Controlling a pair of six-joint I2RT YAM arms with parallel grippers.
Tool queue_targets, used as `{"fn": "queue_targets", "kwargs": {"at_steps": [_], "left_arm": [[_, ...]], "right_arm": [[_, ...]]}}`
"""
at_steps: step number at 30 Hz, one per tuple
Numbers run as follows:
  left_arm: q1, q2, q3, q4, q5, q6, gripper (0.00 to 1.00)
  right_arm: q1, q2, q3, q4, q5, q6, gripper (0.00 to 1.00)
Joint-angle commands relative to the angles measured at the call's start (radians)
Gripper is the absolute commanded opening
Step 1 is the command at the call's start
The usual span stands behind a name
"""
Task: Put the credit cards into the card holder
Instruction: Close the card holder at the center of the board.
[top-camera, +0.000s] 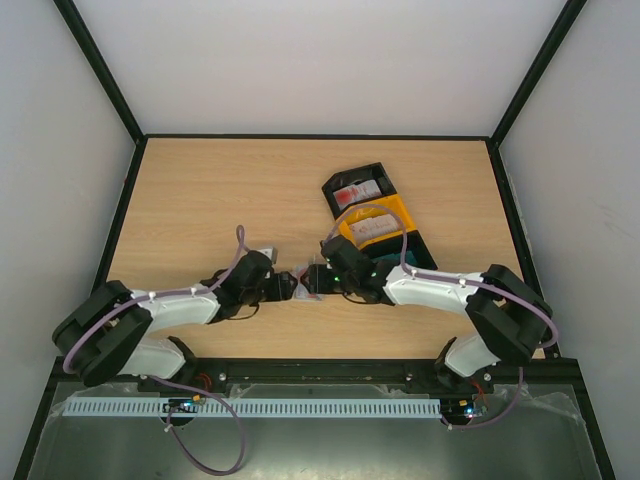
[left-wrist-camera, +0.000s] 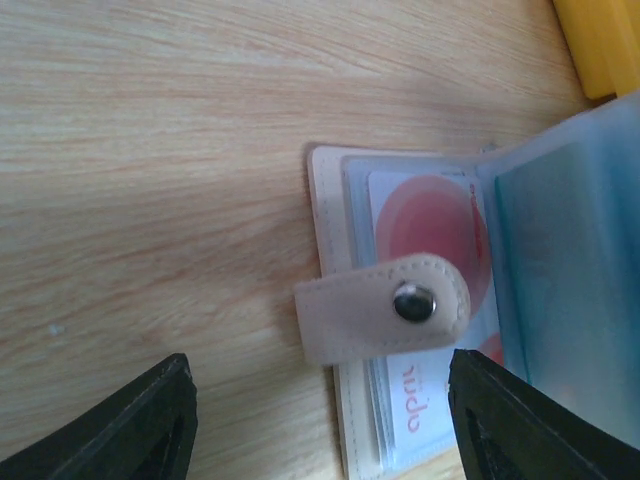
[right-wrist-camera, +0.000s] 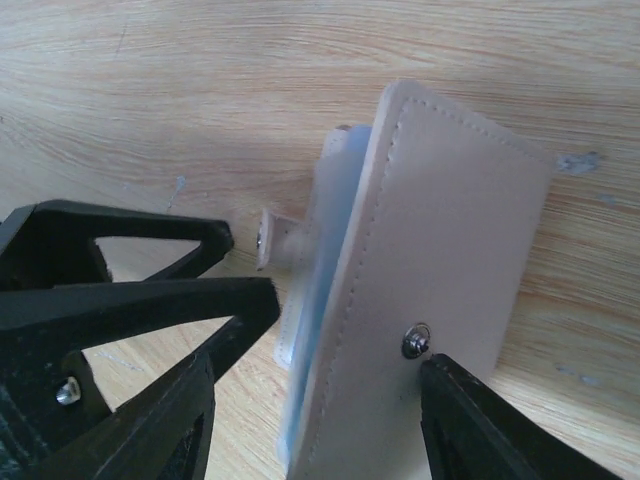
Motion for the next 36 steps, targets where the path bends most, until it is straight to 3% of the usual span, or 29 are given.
{"fn": "queue_targets", "kwargs": {"at_steps": [1,8,13,18,27,36], "left_arm": [[-0.006,0.055,0.039,-0.004,-0.071,0.021,0.72],[-0.008,0.096,0.06,-0.01,-0.15,0.0,0.74],[-0.005,0.063,0.046,-0.036,-0.218,-0.044,0.53],[0.0,0.037,0.041,-0.042,-0.203,-0.048,0.47],[0.008,-0.059,0.019,-0.017,-0.084,-0.019,0.52],[0.02,-0.19,0.002,-0.025,-0.003,-0.004,0.58]], "right_arm": [[0.002,0.025,0.002,0.07,-0.045,0.006,0.56],[0.002,0.066,-0.01,0.118,-0.076,0.006,0.56],[0.002,0.089,-0.018,0.145,-0.088,0.007,0.56],[0.001,0.123,-0.017,0.172,-0.109,0.007,0.56],[0.002,0.185,-0.036,0.21,-0.116,0.036,0.52],[0.002,0.072,-0.043,0.203,-0.051,0.064,0.4]]}}
